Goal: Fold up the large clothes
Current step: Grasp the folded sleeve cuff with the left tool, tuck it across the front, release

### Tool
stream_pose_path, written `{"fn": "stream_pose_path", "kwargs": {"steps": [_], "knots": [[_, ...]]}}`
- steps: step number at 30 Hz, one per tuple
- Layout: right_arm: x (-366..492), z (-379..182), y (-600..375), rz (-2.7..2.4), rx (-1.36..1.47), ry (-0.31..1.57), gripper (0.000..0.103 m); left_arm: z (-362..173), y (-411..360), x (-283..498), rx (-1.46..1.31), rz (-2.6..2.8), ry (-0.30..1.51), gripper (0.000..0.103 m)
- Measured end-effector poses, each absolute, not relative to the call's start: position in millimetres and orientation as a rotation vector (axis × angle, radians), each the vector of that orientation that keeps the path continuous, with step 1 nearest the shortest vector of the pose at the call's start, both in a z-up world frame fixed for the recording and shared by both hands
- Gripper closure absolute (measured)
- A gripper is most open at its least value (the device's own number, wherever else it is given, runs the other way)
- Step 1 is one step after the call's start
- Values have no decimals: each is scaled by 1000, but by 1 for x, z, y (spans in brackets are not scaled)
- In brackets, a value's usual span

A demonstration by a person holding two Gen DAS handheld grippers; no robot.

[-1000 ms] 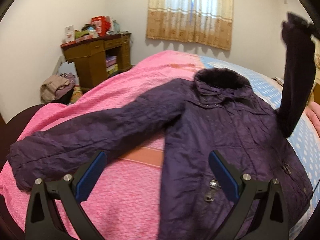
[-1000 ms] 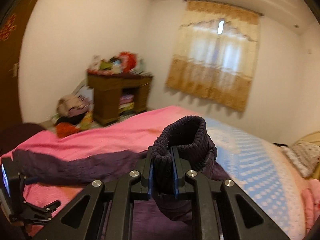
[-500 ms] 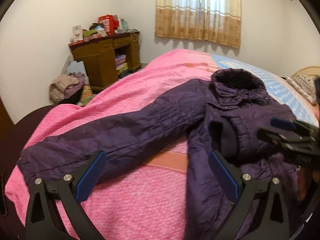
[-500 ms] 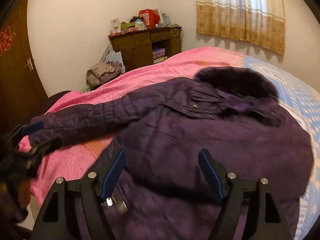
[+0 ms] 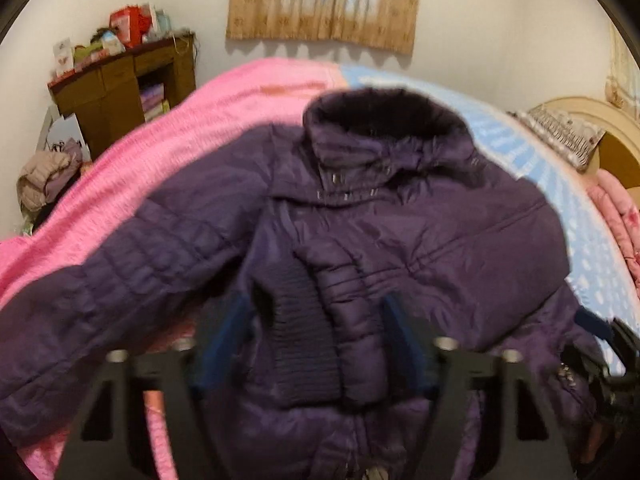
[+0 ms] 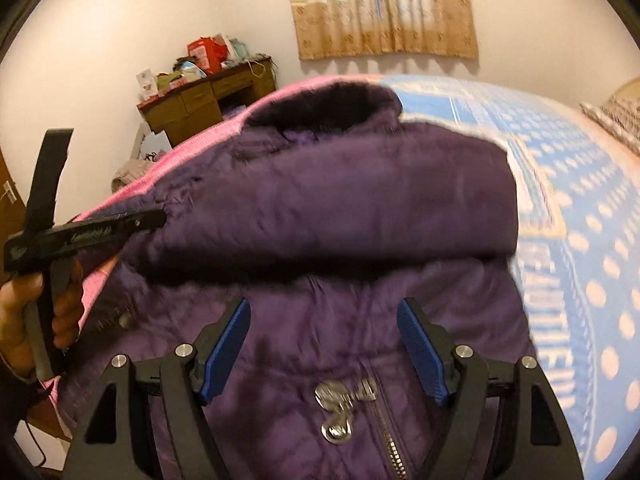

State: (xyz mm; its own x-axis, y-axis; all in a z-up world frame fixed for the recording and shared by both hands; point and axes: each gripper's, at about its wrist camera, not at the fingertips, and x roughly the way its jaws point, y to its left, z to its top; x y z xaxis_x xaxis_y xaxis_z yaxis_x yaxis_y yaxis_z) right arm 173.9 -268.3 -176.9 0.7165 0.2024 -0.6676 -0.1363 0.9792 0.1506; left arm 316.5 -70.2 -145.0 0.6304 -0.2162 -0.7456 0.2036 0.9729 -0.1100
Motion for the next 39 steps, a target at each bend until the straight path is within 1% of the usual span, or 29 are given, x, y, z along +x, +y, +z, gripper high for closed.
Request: {"fn": "stream_pose_path", "kwargs": {"steps": [3,4,5,9,11,13,14,15,16,17,18,25,29,32,34,35,36,37,38,39], "knots": [[175,-182,-277,188,137,767,27,-150,-70,307,-14,-243,823,61],[176,-183,-278,190,144,773,27,-149,-70,304,4,-232,825,66],[179,-184,-278,192,141,787,27,-150,-69,300,21,-210,837,80],[179,-182,-273,212,98,817,27,-152,-68,290,37,-235,853,84],[182,-178,-273,211,89,812,27,-149,-65,288,21,-260,843,84],[183,-175,-273,196,86,799,27,-147,-64,292,6,-246,834,74],[183,-178,-272,192,85,799,27,-146,-63,295,-14,-249,832,60],[183,-180,-272,191,85,801,27,-147,-63,298,-24,-249,832,53],[183,-184,-271,188,85,806,27,-148,-63,301,-30,-250,835,54],[182,-186,-270,184,86,810,27,-150,-64,304,-37,-279,846,72],[181,-186,-271,182,88,810,27,-152,-65,306,-35,-301,864,97],[175,-160,-286,156,76,769,27,-126,-46,265,-70,-334,811,98],[184,-141,-302,100,92,733,27,-125,-50,246,-25,-348,808,97],[204,-129,-313,45,105,720,27,-130,-49,259,5,-285,812,87],[220,-125,-314,-5,76,716,27,-124,-47,265,16,-209,801,75],[228,-124,-314,-31,56,711,27,-117,-47,265,8,-189,774,63],[236,-124,-314,-48,36,709,27,-111,-46,263,8,-167,746,48],[244,-124,-314,-71,20,708,27,-104,-49,261,14,-142,710,40],[252,-126,-313,-98,11,706,27,-95,-56,259,21,-130,664,29],[258,-128,-312,-107,12,707,27,-91,-63,258,32,-132,639,23]]}}
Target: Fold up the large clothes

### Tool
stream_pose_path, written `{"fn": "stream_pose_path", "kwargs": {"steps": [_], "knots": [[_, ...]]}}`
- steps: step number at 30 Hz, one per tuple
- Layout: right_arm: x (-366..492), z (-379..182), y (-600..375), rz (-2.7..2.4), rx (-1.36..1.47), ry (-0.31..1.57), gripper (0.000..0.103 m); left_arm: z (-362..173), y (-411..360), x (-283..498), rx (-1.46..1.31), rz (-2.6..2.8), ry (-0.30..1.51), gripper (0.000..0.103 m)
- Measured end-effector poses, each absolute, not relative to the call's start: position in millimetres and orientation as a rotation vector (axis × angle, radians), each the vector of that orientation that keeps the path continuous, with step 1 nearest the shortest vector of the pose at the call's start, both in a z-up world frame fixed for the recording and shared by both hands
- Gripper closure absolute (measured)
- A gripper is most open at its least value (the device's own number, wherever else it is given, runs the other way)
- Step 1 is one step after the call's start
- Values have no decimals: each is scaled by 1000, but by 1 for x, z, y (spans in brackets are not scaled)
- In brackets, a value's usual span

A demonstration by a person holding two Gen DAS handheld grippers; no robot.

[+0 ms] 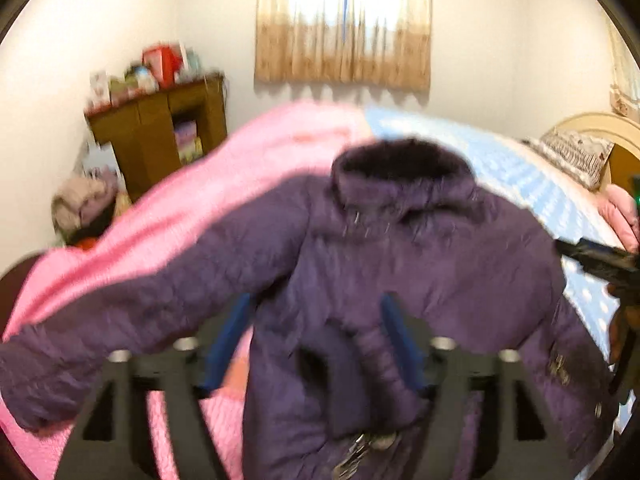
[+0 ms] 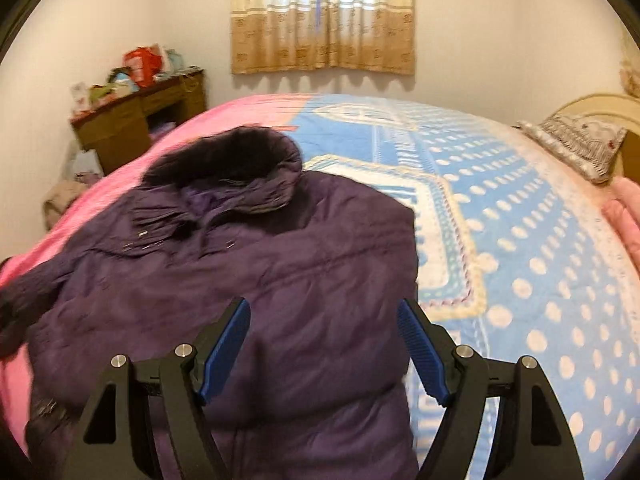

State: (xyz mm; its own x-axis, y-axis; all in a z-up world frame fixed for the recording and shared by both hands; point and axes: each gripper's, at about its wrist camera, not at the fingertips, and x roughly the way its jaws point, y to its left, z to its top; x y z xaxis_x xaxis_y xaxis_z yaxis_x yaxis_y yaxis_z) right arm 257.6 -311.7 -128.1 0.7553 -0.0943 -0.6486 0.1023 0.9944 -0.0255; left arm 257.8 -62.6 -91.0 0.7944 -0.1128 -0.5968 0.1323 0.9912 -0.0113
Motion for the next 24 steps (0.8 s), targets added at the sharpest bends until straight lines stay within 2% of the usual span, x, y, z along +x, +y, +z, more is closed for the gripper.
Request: {"fn": "stream_pose_path", "kwargs": {"steps": [4,8,12,24], "knots": [[283,-149,-297,-22,32,749,27,-98,-108,268,125,-170,632,19],[291,-166,-288,-9,22,780,27,-137,-140,302,206,-158,732,19],[298,-189,-285,-1,18,836,26,-163,-138,317,217,-122,803,15],[302,-205,-281,-14,-22,897,24,-180,-137,320,205,-108,852,5]]}}
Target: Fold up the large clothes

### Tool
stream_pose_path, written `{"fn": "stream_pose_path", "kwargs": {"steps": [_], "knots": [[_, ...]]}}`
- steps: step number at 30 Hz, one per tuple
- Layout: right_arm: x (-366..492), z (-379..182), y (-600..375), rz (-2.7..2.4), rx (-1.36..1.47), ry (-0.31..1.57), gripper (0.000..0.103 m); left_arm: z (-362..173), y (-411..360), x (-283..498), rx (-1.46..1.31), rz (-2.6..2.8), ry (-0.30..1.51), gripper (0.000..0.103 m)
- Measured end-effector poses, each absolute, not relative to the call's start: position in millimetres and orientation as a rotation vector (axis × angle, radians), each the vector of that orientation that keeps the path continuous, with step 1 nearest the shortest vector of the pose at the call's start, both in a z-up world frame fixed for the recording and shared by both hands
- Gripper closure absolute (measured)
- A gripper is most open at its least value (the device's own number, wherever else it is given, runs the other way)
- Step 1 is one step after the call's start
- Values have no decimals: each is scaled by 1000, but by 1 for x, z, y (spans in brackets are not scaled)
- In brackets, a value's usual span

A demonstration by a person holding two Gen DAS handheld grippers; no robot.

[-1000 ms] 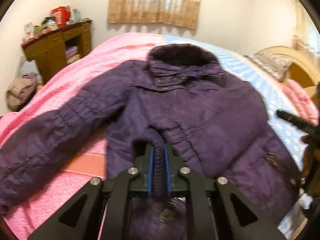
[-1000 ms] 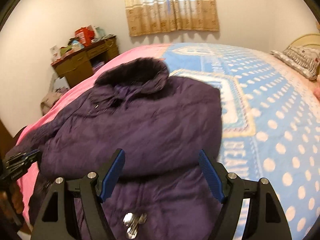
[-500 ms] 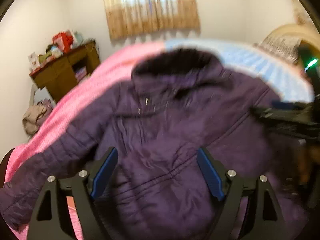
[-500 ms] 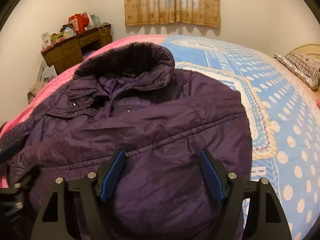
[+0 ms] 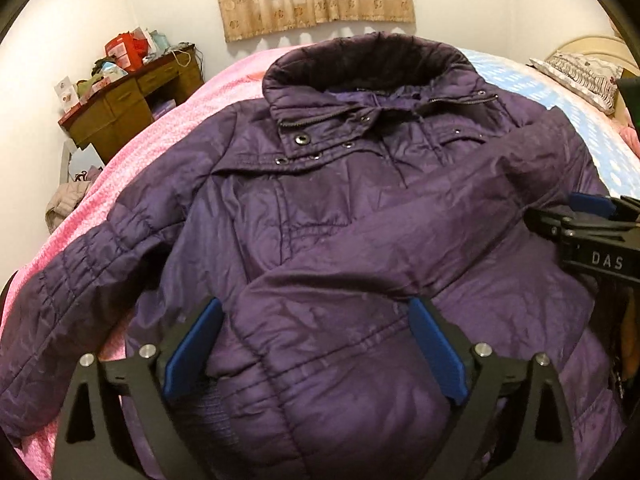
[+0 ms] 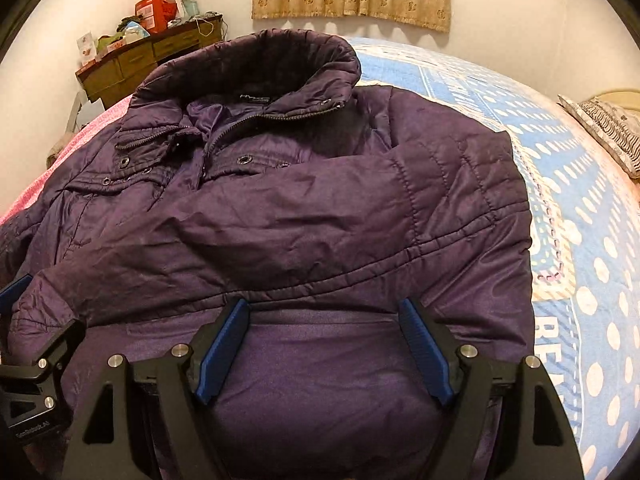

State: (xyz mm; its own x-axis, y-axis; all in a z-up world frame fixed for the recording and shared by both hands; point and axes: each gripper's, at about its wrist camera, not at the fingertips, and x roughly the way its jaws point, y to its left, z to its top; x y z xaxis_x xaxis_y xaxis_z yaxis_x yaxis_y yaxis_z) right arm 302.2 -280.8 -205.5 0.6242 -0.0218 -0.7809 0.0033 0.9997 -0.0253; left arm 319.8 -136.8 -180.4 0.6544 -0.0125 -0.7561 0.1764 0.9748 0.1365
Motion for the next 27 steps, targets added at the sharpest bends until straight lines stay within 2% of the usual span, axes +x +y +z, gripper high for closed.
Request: {"fn": "stream_pose_path", "kwargs": {"steps": [12,21,27], "knots": [[306,-205,-274,-31,-58,901,24,-181,-135,320,181,-111,857,3],[274,-164,-228,-27,-120,805,23,-180,-133,319,168,-116,856,3],[281,-191,-218,26,-95,874,23,-181,-133,319,167,-108,859,1]]}}
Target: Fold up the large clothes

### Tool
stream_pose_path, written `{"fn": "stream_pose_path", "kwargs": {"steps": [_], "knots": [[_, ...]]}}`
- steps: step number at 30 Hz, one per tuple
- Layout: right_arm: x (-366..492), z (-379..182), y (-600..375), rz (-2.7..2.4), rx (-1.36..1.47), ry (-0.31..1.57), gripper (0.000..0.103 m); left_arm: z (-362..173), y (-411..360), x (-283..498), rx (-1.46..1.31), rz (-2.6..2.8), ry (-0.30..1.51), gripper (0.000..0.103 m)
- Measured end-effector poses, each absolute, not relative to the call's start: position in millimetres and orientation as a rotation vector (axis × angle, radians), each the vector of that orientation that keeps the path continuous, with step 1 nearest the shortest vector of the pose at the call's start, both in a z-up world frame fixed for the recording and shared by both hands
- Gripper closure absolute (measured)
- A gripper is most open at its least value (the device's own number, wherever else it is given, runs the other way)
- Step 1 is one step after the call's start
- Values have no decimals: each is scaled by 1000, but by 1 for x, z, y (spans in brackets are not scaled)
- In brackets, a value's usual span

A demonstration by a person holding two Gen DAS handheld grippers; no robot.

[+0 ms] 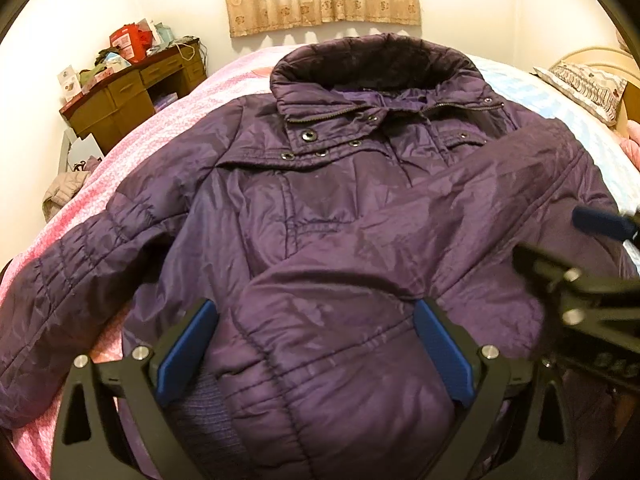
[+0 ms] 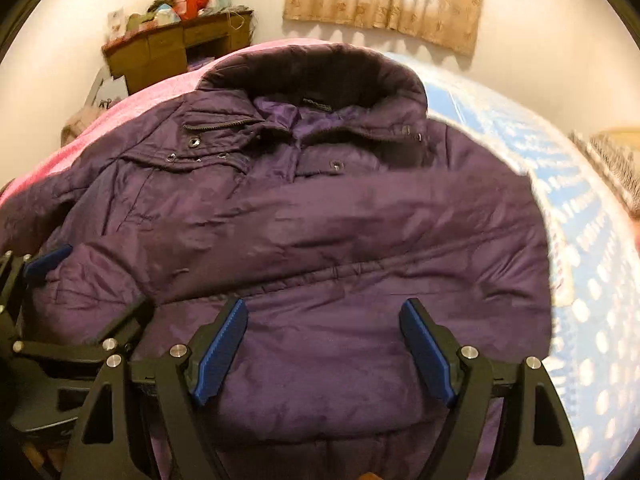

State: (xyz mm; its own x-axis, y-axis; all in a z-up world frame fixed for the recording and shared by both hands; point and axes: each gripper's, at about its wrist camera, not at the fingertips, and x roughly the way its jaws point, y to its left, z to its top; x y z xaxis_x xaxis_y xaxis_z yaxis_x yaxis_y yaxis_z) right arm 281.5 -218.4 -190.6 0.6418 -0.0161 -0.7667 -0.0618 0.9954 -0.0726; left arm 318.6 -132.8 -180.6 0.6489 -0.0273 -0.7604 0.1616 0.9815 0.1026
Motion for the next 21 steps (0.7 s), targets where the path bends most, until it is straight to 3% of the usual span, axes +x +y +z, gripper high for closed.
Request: {"fn": "stream_pose_path", "kwargs": {"steps": [21], "knots": [[295,-209,-236,92,30,889,13,-168,-123,303,153,-148,846,1]]}}
